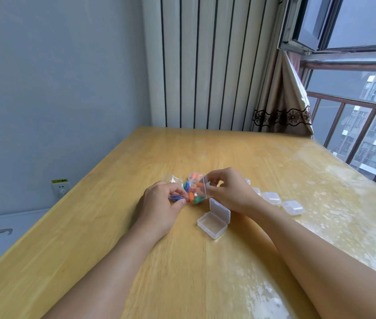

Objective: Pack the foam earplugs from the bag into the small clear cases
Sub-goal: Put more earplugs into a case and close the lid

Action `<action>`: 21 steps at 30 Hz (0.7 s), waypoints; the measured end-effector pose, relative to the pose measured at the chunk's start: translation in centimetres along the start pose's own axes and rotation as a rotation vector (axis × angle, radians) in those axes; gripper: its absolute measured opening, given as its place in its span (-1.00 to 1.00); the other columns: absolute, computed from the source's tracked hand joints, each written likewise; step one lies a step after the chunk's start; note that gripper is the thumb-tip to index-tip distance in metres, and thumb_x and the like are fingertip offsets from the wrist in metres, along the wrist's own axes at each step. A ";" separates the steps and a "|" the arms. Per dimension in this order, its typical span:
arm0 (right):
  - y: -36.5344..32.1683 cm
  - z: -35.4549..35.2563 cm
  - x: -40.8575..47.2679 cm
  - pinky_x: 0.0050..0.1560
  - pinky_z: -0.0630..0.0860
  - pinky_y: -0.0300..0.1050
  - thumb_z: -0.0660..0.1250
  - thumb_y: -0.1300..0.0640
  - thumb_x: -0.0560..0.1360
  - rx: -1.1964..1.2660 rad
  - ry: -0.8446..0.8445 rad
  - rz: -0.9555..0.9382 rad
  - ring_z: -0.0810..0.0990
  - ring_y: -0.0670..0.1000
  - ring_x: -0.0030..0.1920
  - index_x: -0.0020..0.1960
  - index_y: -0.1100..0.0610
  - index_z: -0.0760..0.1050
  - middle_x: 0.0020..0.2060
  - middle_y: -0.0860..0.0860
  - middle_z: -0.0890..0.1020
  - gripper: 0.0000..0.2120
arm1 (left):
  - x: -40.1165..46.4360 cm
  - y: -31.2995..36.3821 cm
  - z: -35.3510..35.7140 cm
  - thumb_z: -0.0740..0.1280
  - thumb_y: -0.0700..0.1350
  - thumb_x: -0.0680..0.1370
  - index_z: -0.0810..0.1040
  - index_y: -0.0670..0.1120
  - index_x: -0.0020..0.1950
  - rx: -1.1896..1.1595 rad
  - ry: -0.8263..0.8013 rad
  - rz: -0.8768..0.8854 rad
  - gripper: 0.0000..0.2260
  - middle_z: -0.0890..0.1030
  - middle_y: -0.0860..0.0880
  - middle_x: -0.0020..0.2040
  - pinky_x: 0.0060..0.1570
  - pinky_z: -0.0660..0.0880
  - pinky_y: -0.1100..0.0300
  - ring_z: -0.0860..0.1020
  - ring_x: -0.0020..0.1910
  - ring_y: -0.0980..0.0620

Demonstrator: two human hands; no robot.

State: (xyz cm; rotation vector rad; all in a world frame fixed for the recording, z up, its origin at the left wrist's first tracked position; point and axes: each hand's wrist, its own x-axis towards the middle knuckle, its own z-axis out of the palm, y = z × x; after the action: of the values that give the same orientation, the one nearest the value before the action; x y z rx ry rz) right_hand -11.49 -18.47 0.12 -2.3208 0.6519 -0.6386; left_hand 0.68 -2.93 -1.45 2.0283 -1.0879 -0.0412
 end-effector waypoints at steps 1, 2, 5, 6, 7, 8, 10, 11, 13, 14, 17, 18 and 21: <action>0.0 -0.2 -0.1 -0.29 0.37 -0.30 0.51 0.02 0.48 0.061 -0.005 0.009 0.44 -0.17 -0.35 -0.12 0.06 0.70 -0.31 -0.07 0.58 -0.89 | 0.0 0.0 0.0 0.49 -0.12 0.50 0.71 0.06 -0.09 -0.001 -0.001 -0.002 -0.93 0.62 0.07 0.02 -0.23 0.39 0.36 0.56 -0.03 0.09; 0.0 -0.4 -0.2 -0.25 0.40 -0.30 0.52 0.01 0.47 0.106 -0.028 0.021 0.47 -0.17 -0.33 -0.13 0.07 0.68 -0.28 -0.08 0.60 -0.88 | 0.0 0.0 0.0 0.49 -0.12 0.50 0.71 0.06 -0.09 -0.004 -0.002 -0.001 -0.93 0.62 0.07 0.02 -0.23 0.39 0.36 0.56 -0.03 0.10; -0.2 -0.4 0.1 -0.16 0.44 -0.28 0.56 0.06 0.45 0.097 -0.142 -0.002 0.53 -0.15 -0.29 -0.16 0.10 0.67 -0.23 -0.05 0.65 -0.86 | 0.0 0.0 0.0 0.50 -0.11 0.50 0.71 0.06 -0.09 -0.007 -0.002 0.000 -0.93 0.61 0.09 0.02 -0.23 0.40 0.35 0.56 -0.04 0.11; -0.3 -0.4 0.3 -0.11 0.48 -0.22 0.55 0.12 0.47 0.072 -0.166 -0.014 0.60 -0.08 -0.20 -0.14 0.14 0.68 -0.19 0.00 0.69 -0.90 | -0.1 0.0 0.0 0.50 -0.11 0.50 0.71 0.06 -0.07 -0.001 -0.002 0.001 -0.93 0.61 0.09 0.03 -0.22 0.40 0.33 0.56 -0.02 0.10; -0.4 -0.4 0.5 -0.05 0.53 -0.16 0.52 0.17 0.48 0.048 -0.190 -0.022 0.64 0.01 -0.10 -0.10 0.17 0.69 -0.13 0.06 0.72 -0.94 | -0.1 0.1 0.0 0.50 -0.11 0.50 0.71 0.06 -0.07 0.007 -0.001 0.002 -0.93 0.61 0.09 0.03 -0.21 0.41 0.32 0.56 -0.01 0.10; -0.6 -0.4 0.7 0.01 0.54 -0.13 0.51 0.20 0.48 0.023 -0.213 -0.028 0.65 0.05 -0.05 -0.07 0.19 0.69 -0.09 0.11 0.73 -0.94 | -0.1 0.1 0.0 0.51 -0.10 0.49 0.70 0.05 -0.07 0.012 0.002 0.003 -0.94 0.62 0.10 0.03 -0.22 0.40 0.32 0.56 -0.02 0.10; -1.0 -0.4 0.9 -0.01 0.52 -0.20 0.51 0.21 0.49 -0.038 -0.256 -0.032 0.61 -0.02 -0.12 -0.03 0.19 0.71 -0.09 0.09 0.73 -0.93 | -0.1 0.1 0.1 0.53 -0.11 0.47 0.71 0.03 -0.10 0.002 0.018 0.007 -0.94 0.64 0.09 -0.01 -0.26 0.37 0.35 0.53 -0.10 0.14; -1.3 -0.3 1.0 -0.02 0.49 -0.23 0.51 0.20 0.49 -0.063 -0.273 -0.030 0.57 -0.06 -0.15 -0.01 0.18 0.71 -0.12 0.06 0.72 -0.90 | 0.0 0.1 0.1 0.54 -0.12 0.46 0.71 0.02 -0.12 -0.015 0.026 0.005 -0.94 0.65 0.09 -0.04 -0.27 0.36 0.35 0.52 -0.14 0.15; -1.6 -0.1 1.2 -0.06 0.48 -0.28 0.51 0.16 0.51 -0.105 -0.302 -0.021 0.53 -0.08 -0.15 0.05 0.18 0.72 -0.15 0.00 0.66 -0.85 | 0.0 0.1 0.1 0.56 -0.13 0.44 0.72 0.01 -0.14 -0.048 0.040 -0.005 -0.93 0.68 0.08 -0.08 -0.26 0.39 0.33 0.54 -0.15 0.13; -1.8 0.0 1.2 -0.11 0.45 -0.34 0.50 0.14 0.52 -0.134 -0.312 -0.023 0.51 -0.07 -0.16 0.06 0.18 0.71 -0.16 -0.03 0.63 -0.84 | 0.0 0.1 0.1 0.56 -0.13 0.43 0.72 0.01 -0.15 -0.058 0.044 -0.011 -0.93 0.68 0.08 -0.10 -0.24 0.42 0.31 0.56 -0.13 0.11; -1.9 0.1 1.3 -0.20 0.40 -0.38 0.50 0.15 0.51 -0.183 -0.314 -0.030 0.49 -0.09 -0.21 0.05 0.15 0.71 -0.24 -0.11 0.58 -0.86 | 0.0 0.0 0.1 0.56 -0.14 0.44 0.71 0.01 -0.16 -0.065 0.045 -0.014 -0.92 0.68 0.08 -0.11 -0.21 0.46 0.27 0.57 -0.12 0.09; -1.9 0.1 1.3 -0.18 0.42 -0.35 0.51 0.17 0.51 -0.185 -0.303 -0.025 0.50 -0.11 -0.21 0.04 0.15 0.71 -0.25 -0.14 0.58 -0.87 | 0.0 0.0 0.1 0.56 -0.14 0.44 0.70 0.00 -0.16 -0.062 0.043 -0.006 -0.92 0.68 0.07 -0.10 -0.22 0.44 0.29 0.56 -0.13 0.10; -1.6 0.0 1.1 -0.05 0.51 -0.14 0.52 0.21 0.48 -0.154 -0.272 -0.038 0.51 -0.10 -0.22 -0.07 0.16 0.69 -0.29 -0.12 0.59 -0.95 | 0.0 0.1 0.2 0.55 -0.15 0.44 0.70 -0.02 -0.15 -0.058 0.038 0.005 -0.92 0.67 0.05 -0.08 -0.25 0.37 0.37 0.54 -0.13 0.11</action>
State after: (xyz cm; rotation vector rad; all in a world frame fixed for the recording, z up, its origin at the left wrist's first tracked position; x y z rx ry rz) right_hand -10.22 -18.07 1.49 -2.5078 0.5462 -0.2880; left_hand 0.57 -3.08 -1.53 1.9670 -1.0559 -0.0314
